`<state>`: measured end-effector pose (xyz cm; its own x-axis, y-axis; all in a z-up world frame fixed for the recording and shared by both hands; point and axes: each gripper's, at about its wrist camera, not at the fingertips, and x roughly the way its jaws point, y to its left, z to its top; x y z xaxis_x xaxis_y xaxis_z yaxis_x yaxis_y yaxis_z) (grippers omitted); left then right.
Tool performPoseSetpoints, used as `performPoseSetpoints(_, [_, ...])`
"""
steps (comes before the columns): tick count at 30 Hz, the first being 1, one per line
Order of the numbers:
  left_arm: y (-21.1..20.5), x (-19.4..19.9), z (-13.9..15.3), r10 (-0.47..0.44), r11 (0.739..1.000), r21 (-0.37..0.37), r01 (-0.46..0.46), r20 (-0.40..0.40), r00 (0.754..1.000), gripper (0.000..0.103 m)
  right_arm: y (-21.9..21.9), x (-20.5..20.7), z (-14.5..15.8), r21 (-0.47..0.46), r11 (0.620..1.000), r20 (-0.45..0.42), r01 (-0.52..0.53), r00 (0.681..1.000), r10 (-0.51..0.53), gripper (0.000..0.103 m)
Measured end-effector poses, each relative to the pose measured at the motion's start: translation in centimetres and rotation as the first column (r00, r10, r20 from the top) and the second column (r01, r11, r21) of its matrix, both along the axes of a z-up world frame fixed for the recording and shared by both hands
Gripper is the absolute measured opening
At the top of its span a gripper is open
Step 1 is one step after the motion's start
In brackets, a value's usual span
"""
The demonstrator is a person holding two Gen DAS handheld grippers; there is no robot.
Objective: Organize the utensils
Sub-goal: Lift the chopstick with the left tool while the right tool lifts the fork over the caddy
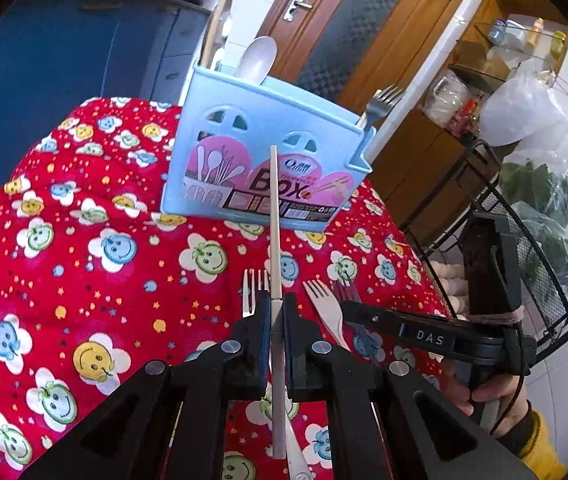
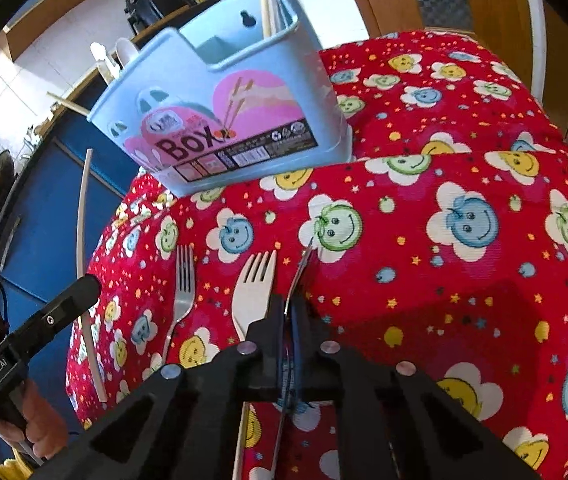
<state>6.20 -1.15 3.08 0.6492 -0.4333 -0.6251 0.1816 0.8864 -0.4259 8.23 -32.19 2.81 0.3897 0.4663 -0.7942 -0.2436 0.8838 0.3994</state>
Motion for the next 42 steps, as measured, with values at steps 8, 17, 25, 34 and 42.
performPoseSetpoints(8, [0.0,-0.1,2.1,0.007,1.000,0.017,-0.009,0.092,0.996,0.005,-0.8,-2.3,3.9,0.108,0.994,0.134,0.019,0.990,-0.034,0.003])
performPoseSetpoints(17, [0.0,0.2,4.2,0.020,0.999,0.023,-0.024,0.162,0.987,0.005,-1.5,-3.8,8.5,0.148,0.988,0.304,0.052,0.948,-0.095,0.003])
performPoseSetpoints(25, [0.4,1.0,5.6,0.042,0.999,0.021,-0.047,0.196,0.980,0.005,-1.9,-4.3,11.0,0.157,0.984,0.401,0.089,0.904,-0.146,0.003])
performPoseSetpoints(34, [0.2,2.1,8.1,0.051,0.997,0.040,-0.065,0.272,0.961,0.005,-1.7,-3.9,12.8,0.166,0.981,0.469,0.103,0.866,-0.171,0.003])
performPoseSetpoints(42, [-0.1,3.9,10.2,0.071,0.994,0.054,-0.095,0.336,0.939,0.005,-1.4,-2.7,14.3,0.172,0.980,0.517,0.097,0.838,-0.174,0.003])
